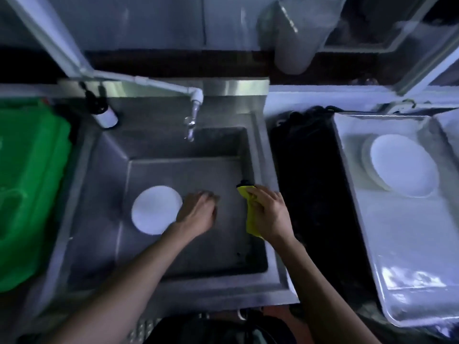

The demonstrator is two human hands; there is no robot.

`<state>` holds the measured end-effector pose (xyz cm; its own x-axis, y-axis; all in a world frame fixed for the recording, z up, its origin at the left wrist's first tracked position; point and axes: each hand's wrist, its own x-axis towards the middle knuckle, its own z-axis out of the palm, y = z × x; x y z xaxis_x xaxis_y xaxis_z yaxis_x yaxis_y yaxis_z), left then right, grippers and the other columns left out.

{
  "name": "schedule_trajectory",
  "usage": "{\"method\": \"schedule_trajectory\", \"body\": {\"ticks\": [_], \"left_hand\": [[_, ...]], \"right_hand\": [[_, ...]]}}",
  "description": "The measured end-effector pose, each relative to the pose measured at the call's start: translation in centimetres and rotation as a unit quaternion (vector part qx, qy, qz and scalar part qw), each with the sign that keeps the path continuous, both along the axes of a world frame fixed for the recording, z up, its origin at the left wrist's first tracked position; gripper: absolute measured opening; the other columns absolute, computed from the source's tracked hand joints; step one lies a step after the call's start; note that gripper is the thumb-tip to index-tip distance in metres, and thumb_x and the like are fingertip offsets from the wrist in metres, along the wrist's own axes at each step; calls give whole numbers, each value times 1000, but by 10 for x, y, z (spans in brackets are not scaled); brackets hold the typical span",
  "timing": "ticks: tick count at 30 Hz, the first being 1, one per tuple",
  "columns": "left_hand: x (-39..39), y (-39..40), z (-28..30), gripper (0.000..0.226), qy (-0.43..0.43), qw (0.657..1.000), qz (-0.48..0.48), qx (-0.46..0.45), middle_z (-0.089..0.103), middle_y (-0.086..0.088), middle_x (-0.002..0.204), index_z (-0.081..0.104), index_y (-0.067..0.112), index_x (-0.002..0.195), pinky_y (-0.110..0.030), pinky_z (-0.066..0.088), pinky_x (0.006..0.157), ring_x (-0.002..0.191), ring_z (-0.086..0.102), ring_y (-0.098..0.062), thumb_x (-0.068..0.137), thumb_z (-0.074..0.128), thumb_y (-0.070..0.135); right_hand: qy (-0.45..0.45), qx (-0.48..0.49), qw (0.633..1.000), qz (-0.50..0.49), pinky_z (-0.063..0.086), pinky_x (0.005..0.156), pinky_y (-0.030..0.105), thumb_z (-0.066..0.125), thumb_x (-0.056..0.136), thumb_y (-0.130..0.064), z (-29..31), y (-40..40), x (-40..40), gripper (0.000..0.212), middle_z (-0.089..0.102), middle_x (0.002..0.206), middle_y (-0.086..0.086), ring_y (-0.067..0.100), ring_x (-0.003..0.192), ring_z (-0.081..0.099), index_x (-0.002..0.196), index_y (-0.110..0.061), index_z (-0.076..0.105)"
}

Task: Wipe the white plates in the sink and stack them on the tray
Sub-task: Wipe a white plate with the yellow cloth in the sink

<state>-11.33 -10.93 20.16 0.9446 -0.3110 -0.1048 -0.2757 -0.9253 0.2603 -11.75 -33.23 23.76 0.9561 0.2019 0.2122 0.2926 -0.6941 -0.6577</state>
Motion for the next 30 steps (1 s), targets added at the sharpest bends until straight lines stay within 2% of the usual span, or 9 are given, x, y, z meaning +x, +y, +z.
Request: {"method": "schedule_trajectory", "body": {"ticks": [3, 5, 7, 10, 16, 21, 24, 26, 30], "left_hand": [[-28, 63, -15, 31, 46, 996, 81, -15, 66, -12, 115, 68, 9, 115, -44, 53, 83, 108, 60, -35, 88, 54, 9], [-45, 100, -29, 37, 86, 989, 124, 3, 63, -8, 129, 63, 13, 128, -44, 51, 89, 118, 56, -33, 92, 53, 13], [-60, 132, -43, 45, 115, 981, 159, 4, 57, -7, 140, 54, 16, 141, -44, 49, 95, 126, 52, -31, 96, 53, 18], [-76, 169, -60, 51, 156, 962, 219, -40, 52, -6, 148, 46, 17, 149, -45, 48, 102, 133, 49, -31, 99, 53, 23], [-88, 211, -104, 58, 207, 902, 348, -153, 44, -6, 157, 37, 15, 156, -44, 36, 115, 142, 41, -27, 102, 54, 26], [-74, 235, -138, 50, 225, 806, 489, -247, 54, -10, 149, 49, 12, 148, -38, 42, 111, 136, 50, -28, 99, 54, 24], [-70, 242, -160, 40, 219, 783, 520, -262, 65, -10, 134, 59, 16, 136, -37, 50, 95, 125, 58, -30, 97, 51, 24], [-66, 242, -176, 37, 225, 775, 528, -264, 67, -8, 128, 61, 16, 132, -32, 46, 84, 120, 61, -28, 96, 51, 24], [-55, 240, -202, 30, 231, 738, 568, -282, 70, -8, 115, 65, 15, 119, -36, 51, 84, 110, 64, -27, 93, 53, 22]], "right_hand": [[24, -23, 998, 51, 50, 89, 43, 55, 93, -8, -15, 64, -2, 37, 70, 120, -6, 21, 107, 66, 121, -24, 71], [31, -33, 997, 66, 50, 89, 41, 58, 90, -3, -23, 102, -5, 38, 70, 120, -6, 18, 105, 64, 119, -24, 72], [56, -39, 994, 88, 50, 88, 40, 60, 91, -1, -28, 135, -7, 38, 69, 122, -5, 24, 102, 63, 119, -24, 72], [99, -53, 985, 130, 50, 88, 44, 58, 94, -2, -38, 173, -9, 37, 69, 124, -2, 34, 102, 63, 121, -22, 72], [130, -60, 973, 181, 52, 89, 48, 54, 93, -1, -65, 222, -2, 40, 67, 130, -5, 36, 106, 60, 121, -24, 72], [156, -67, 961, 220, 55, 83, 45, 53, 93, -4, -99, 244, 20, 39, 68, 127, -5, 34, 107, 61, 119, -25, 73], [174, -59, 951, 247, 55, 81, 43, 49, 92, -10, -118, 257, 34, 37, 70, 124, -7, 33, 107, 62, 117, -25, 73], [183, -66, 946, 258, 55, 83, 42, 50, 94, -10, -131, 266, 43, 35, 70, 122, -7, 33, 107, 62, 116, -25, 74], [192, -82, 935, 288, 52, 88, 41, 49, 95, -11, -159, 282, 56, 36, 71, 122, -6, 29, 105, 64, 118, -24, 73]]}}
